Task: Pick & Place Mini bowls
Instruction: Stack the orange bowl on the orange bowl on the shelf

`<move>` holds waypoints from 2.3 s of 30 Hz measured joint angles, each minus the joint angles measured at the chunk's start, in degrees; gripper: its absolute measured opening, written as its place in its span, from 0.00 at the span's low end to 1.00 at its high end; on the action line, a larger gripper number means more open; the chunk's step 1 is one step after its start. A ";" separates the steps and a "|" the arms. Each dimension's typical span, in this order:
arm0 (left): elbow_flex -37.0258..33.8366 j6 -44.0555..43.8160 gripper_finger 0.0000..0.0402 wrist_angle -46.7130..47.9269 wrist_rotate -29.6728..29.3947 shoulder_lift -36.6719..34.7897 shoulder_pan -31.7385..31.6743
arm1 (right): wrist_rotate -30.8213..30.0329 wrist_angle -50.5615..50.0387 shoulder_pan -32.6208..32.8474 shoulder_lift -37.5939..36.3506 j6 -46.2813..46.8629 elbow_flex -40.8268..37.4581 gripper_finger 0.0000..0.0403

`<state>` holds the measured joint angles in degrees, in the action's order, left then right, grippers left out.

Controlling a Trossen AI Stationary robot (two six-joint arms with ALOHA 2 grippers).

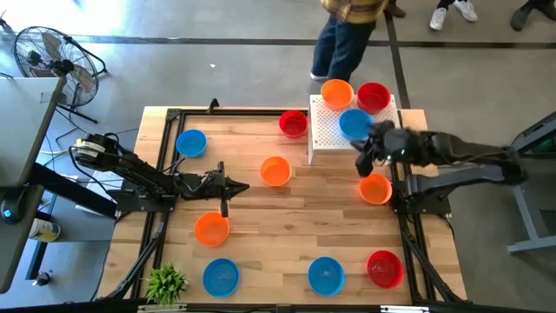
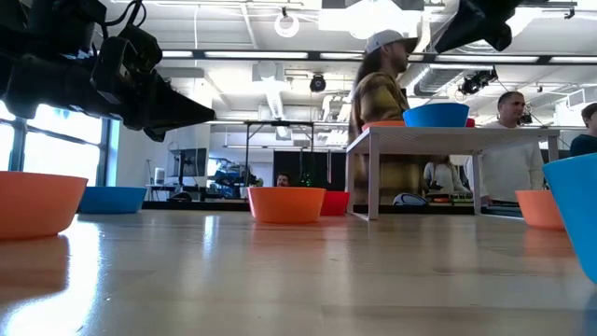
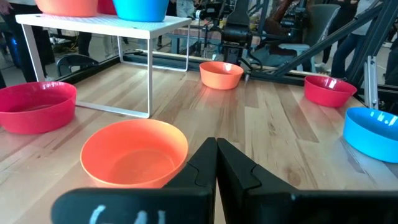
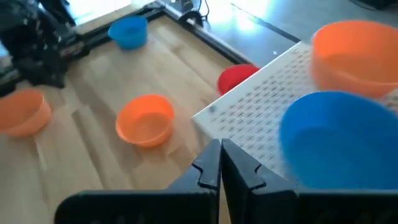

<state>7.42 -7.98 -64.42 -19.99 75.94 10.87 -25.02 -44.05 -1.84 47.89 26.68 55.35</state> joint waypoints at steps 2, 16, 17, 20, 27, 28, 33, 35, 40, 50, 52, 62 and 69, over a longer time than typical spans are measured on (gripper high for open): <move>0.00 0.01 0.00 0.04 0.00 0.00 0.00 | -3.63 -0.65 5.62 2.15 3.44 0.00 0.00; 0.00 -0.12 0.00 1.61 0.00 0.00 0.00 | -11.55 -16.14 29.79 16.91 45.31 -0.02 0.10; 0.00 -0.27 0.00 1.62 0.00 0.00 0.00 | -10.62 -18.53 30.42 17.67 48.74 -0.02 0.13; 0.00 -0.42 0.00 1.61 0.00 0.00 0.00 | -5.87 -25.15 30.88 20.23 57.64 -0.02 0.21; 0.00 -0.43 0.00 1.60 0.00 0.00 0.00 | 2.03 -31.07 26.78 27.10 63.43 -0.02 0.31; 0.00 -0.45 0.00 1.59 0.00 0.00 0.00 | 2.34 -30.97 25.91 27.92 63.37 -0.01 0.31; 0.00 -0.88 0.00 1.59 0.00 0.00 0.00 | 3.39 -31.40 21.29 30.39 61.43 -1.39 0.29; 0.00 -0.88 0.00 1.59 0.00 0.00 0.00 | 5.32 -29.06 19.33 30.04 60.34 -4.64 0.28; 0.00 -0.90 0.00 1.59 1.48 0.00 0.00 | 8.15 -15.39 16.35 26.43 58.38 -14.54 0.27; 0.00 -0.90 0.00 1.59 1.44 0.00 0.00 | 10.34 1.46 15.28 25.65 53.79 -22.95 0.15; 0.00 -0.90 0.00 1.59 1.42 0.00 0.00 | 10.30 3.63 15.77 25.65 50.31 -21.90 0.07; 0.00 -0.90 0.00 1.57 1.38 0.00 0.00 | 11.26 19.65 17.00 29.44 33.47 -16.61 0.02; 0.00 -0.90 0.00 1.59 1.38 0.00 0.00 | 14.26 24.50 17.00 35.63 31.14 -16.61 0.08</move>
<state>7.42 -8.88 -62.83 -18.61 75.94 10.87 -10.76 -19.56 15.16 83.52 57.82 38.74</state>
